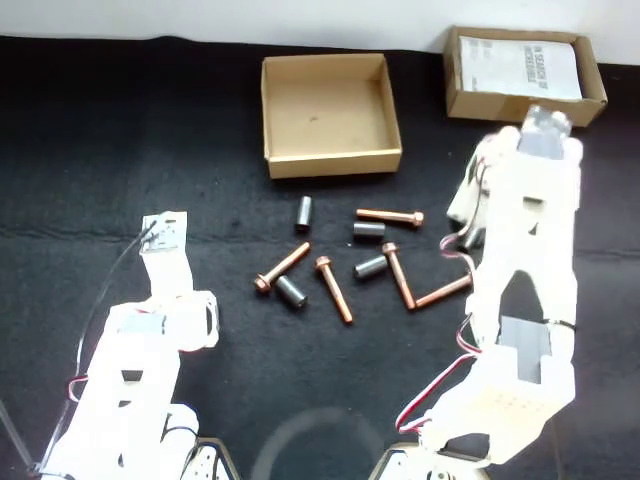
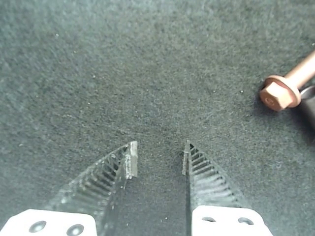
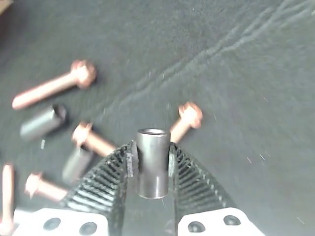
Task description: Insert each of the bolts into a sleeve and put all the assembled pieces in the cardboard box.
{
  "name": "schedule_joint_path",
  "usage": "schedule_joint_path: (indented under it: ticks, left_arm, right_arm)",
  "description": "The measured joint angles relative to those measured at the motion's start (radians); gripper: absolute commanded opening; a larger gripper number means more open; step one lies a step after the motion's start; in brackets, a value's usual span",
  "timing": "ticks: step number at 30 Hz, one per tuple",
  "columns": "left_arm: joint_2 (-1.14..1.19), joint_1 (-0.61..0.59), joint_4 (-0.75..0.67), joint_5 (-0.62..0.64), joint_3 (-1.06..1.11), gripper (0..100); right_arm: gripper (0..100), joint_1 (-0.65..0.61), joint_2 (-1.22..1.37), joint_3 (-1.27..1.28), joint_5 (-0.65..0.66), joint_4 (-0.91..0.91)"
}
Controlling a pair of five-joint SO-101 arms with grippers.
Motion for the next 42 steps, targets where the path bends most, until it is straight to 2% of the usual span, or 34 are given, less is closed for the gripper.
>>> schedule_joint_path:
  ticks: [4,9,13,19,23,29,35,39,42]
  left_arm:
    - [0.000,0.000,0.038,0.000,-0.003,17]
    - [0.000,0.000,0.097,0.000,-0.018,17]
    - [0.000,0.000,0.101,0.000,-0.018,17]
    - [0.000,0.000,0.101,0.000,-0.018,17]
    - [0.000,0.000,0.101,-0.032,-0.018,17]
    - [0.000,-0.005,0.126,-0.239,-0.064,17]
    - [0.000,0.006,0.279,-0.267,-0.261,17]
    - [0.000,0.095,0.339,-0.267,-0.411,17]
    - [0.000,0.198,0.385,-0.267,-0.509,17]
  right_arm:
    - [0.7,0.075,-0.023,-0.132,0.021,0.077]
    - [0.7,0.181,-0.180,-0.135,0.028,0.089]
    - [0.7,0.215,-0.382,-0.041,0.118,0.089]
    - [0.7,0.218,-0.770,0.229,0.215,0.091]
    - [0.7,0.270,-1.039,0.448,0.258,0.089]
    - [0.7,0.463,-1.418,0.806,0.321,-0.052]
    - [0.7,0.646,-1.763,1.145,0.448,-0.252]
    - [0.7,0.758,-1.969,1.336,0.523,-0.351]
    - [0.7,0.847,-2.012,1.433,0.568,-0.404]
